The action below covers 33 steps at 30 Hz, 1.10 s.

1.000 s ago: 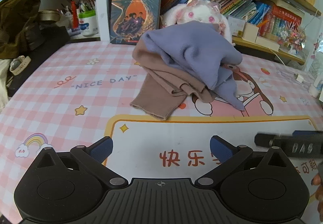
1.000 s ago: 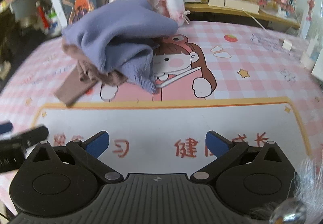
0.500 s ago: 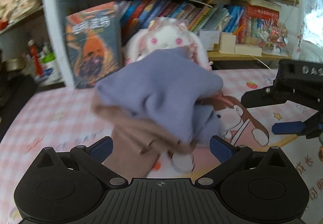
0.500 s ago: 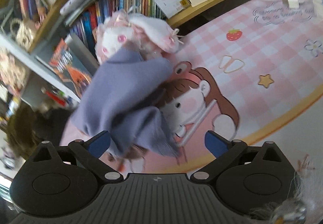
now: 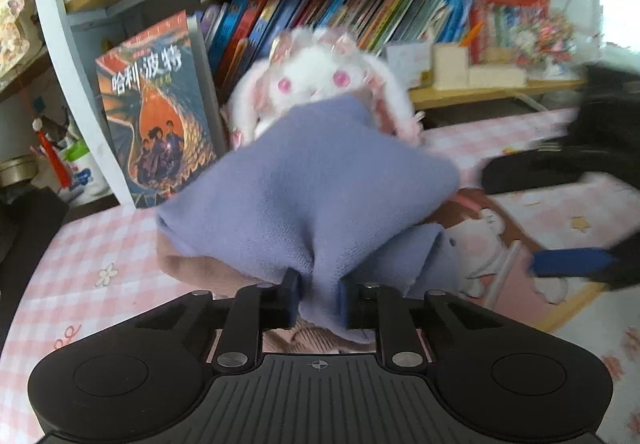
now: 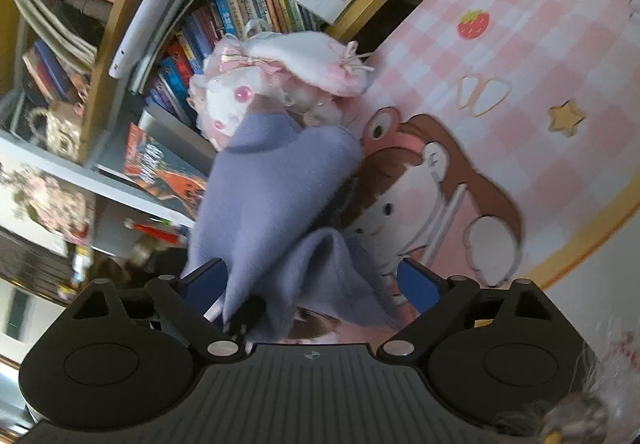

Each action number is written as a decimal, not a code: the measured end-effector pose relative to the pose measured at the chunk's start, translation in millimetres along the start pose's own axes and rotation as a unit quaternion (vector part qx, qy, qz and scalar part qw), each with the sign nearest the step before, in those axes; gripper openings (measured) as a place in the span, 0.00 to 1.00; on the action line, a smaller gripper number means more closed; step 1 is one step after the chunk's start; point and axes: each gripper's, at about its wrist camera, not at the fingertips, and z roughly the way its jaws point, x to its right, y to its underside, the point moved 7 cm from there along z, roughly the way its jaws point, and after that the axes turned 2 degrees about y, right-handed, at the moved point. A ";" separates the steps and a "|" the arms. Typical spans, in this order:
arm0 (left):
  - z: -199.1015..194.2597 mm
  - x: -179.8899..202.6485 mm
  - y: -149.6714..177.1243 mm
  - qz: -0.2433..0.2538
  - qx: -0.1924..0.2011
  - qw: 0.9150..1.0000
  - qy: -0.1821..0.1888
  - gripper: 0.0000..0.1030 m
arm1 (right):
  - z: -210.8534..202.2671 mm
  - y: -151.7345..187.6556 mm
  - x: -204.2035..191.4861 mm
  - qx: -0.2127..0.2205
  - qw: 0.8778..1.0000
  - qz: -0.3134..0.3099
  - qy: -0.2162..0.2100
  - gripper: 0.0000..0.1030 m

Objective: Fold clothes
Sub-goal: 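Grasp the lavender sweater edge with the left gripper while the right gripper grasps another edge, then lift the sweater with both grippers and shake it open in the air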

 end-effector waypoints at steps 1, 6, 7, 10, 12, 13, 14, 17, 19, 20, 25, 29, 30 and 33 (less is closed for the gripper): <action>-11.2 0.6 0.2 0.000 0.006 1.000 0.009 0.15 | 4.3 -0.2 0.5 -0.004 1.000 0.014 -0.012 0.89; -57.9 1.3 11.5 0.001 0.015 0.999 0.037 0.15 | 26.2 8.1 12.0 -0.036 0.992 0.111 -0.053 0.72; -61.1 -0.6 17.8 -0.001 0.007 0.999 0.035 0.15 | 25.7 10.3 14.9 -0.036 0.989 0.127 -0.059 0.49; -67.1 -4.3 32.6 -0.015 -0.011 0.999 0.038 0.13 | 19.5 14.2 21.4 -0.034 0.983 0.163 -0.080 0.13; -69.8 -3.7 35.8 -0.020 -0.014 0.999 0.044 0.12 | 8.5 13.6 16.8 -0.025 0.983 0.155 -0.096 0.11; -73.5 -0.3 30.8 -0.016 -0.003 0.999 0.052 0.12 | -0.7 10.9 9.8 -0.016 0.985 0.138 -0.104 0.11; -77.9 3.6 24.8 -0.013 0.010 0.998 0.062 0.12 | -10.3 7.3 2.5 -0.005 0.986 0.120 -0.113 0.11; -100.4 18.8 -3.5 -0.006 0.066 0.990 0.121 0.12 | -53.0 -19.0 -29.6 0.053 0.984 0.059 -0.157 0.11; -121.7 33.7 -29.5 0.011 0.116 0.979 0.167 0.12 | -89.4 -42.1 -57.6 0.099 0.978 0.017 -0.184 0.10; -134.1 39.4 -43.5 0.016 0.143 0.971 0.192 0.11 | -108.0 -53.9 -72.7 0.121 0.973 -0.003 -0.197 0.10; -213.8 29.8 -113.0 -0.028 0.313 0.890 0.331 0.11 | -200.6 -96.9 -175.1 0.209 0.921 -0.094 -0.315 0.10; -251.8 -9.8 -132.6 -0.103 0.373 0.821 0.420 0.11 | -244.8 -97.9 -259.7 0.218 0.876 -0.185 -0.388 0.10; -250.0 -18.3 -131.9 -0.119 0.368 0.815 0.431 0.11 | -250.3 -95.5 -277.4 0.213 0.868 -0.206 -0.398 0.10; -204.0 -36.7 -103.9 -0.161 0.301 0.853 0.395 0.11 | -214.4 -84.8 -300.6 0.170 0.888 -0.230 -0.360 0.10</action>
